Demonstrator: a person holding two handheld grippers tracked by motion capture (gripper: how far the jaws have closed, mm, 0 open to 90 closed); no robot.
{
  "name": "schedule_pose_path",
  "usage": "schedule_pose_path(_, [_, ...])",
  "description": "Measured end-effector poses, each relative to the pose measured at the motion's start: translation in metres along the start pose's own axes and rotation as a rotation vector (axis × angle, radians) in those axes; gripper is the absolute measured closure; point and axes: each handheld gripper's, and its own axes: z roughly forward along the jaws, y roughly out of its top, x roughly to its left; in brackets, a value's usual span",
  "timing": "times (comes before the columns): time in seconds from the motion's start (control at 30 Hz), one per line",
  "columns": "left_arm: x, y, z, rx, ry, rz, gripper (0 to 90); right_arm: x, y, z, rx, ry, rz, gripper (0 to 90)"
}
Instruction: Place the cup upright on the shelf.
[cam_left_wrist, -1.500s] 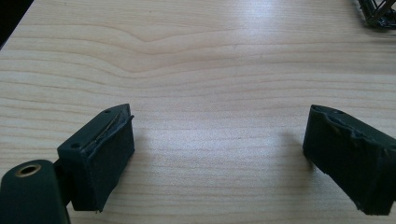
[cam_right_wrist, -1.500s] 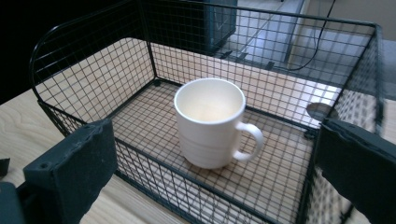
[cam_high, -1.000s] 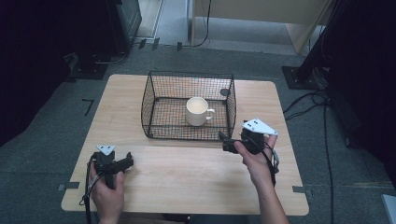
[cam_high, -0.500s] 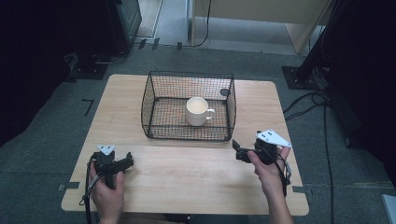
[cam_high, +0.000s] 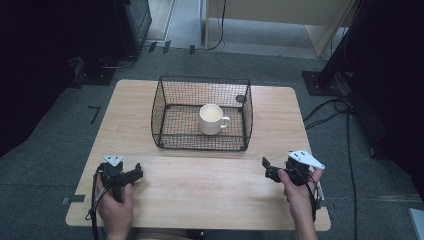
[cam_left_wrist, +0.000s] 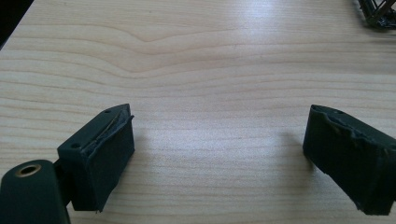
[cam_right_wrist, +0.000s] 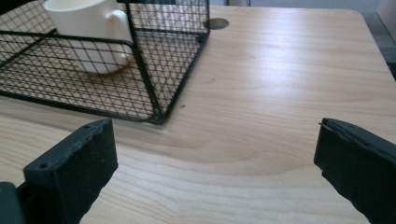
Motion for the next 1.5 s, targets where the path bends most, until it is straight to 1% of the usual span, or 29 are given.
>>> schedule_pose_path(0.13, [0.0, 0.0, 0.0, 0.001, -0.001, 0.0, 9.2, -0.009, -0.009, -0.002, 0.01, -0.022, 0.021, 0.0])
schedule_pose_path(0.17, [0.0, 0.0, 0.0, 0.001, -0.001, 0.0, 9.2, -0.009, -0.009, -0.002, 0.01, -0.022, 0.021, 0.0])
schedule_pose_path(0.2, [0.0, 0.0, 0.0, 0.0, 0.0, 0.0, 9.2, -0.014, -0.013, -0.003, 0.016, -0.035, 0.033, 0.0])
schedule_pose_path(0.33, [0.0, 0.0, 0.0, 0.0, 0.0, 0.0, 9.1, -0.023, -0.023, -0.004, 0.032, -0.056, 0.049, 0.0])
schedule_pose_path(0.43, [0.0, 0.0, 0.0, 0.001, -0.001, 0.0, 9.2, -0.027, -0.027, -0.004, 0.045, -0.067, 0.05, 0.0])
schedule_pose_path(0.5, [0.0, 0.0, 0.0, 0.001, -0.001, 0.0, 9.1, -0.031, -0.034, -0.004, 0.063, -0.087, 0.046, 0.0])
schedule_pose_path(0.53, [0.0, 0.0, 0.0, 0.001, -0.001, 0.0, 9.2, -0.031, -0.034, -0.004, 0.063, -0.087, 0.046, 0.0])
schedule_pose_path(0.57, [0.0, 0.0, 0.0, 0.001, -0.001, 0.0, 9.2, -0.035, -0.04, -0.004, 0.076, -0.109, 0.041, 0.0])
schedule_pose_path(0.67, [0.0, 0.0, 0.0, 0.001, -0.001, -0.001, 9.2, -0.041, -0.048, -0.006, 0.087, -0.118, 0.059, 0.0])
schedule_pose_path(0.87, [0.0, 0.0, 0.0, 0.0, 0.0, -0.003, 9.2, -0.052, -0.059, -0.007, 0.128, -0.147, 0.071, 0.0])
schedule_pose_path(0.97, [0.001, 0.0, 0.0, 0.0, 0.008, -0.008, 9.2, -0.054, -0.063, -0.005, 0.174, -0.173, 0.071, 0.0])
schedule_pose_path(1.1, [0.001, 0.0, 0.0, 0.0, 0.011, -0.009, 9.2, -0.053, -0.068, 0.0, 0.229, -0.197, 0.053, 0.0])
schedule_pose_path(1.13, [0.001, 0.0, 0.0, 0.001, 0.011, -0.011, 9.1, -0.053, -0.068, 0.001, 0.225, -0.201, 0.043, 0.0])
schedule_pose_path(1.17, [0.001, 0.0, 0.0, 0.001, 0.011, -0.011, 9.2, -0.053, -0.068, 0.001, 0.225, -0.201, 0.043, 0.0])
schedule_pose_path(1.23, [0.001, 0.0, 0.0, 0.001, 0.012, -0.012, 9.2, -0.052, -0.068, 0.002, 0.242, -0.198, 0.027, 0.0])
schedule_pose_path(1.3, [0.001, 0.0, 0.0, 0.001, 0.013, -0.013, 9.1, -0.052, -0.068, 0.002, 0.247, -0.187, 0.032, 0.0])
schedule_pose_path(1.5, [0.001, 0.0, 0.0, 0.003, 0.017, -0.016, 9.1, -0.052, -0.068, 0.002, 0.247, -0.185, 0.03, 0.0])
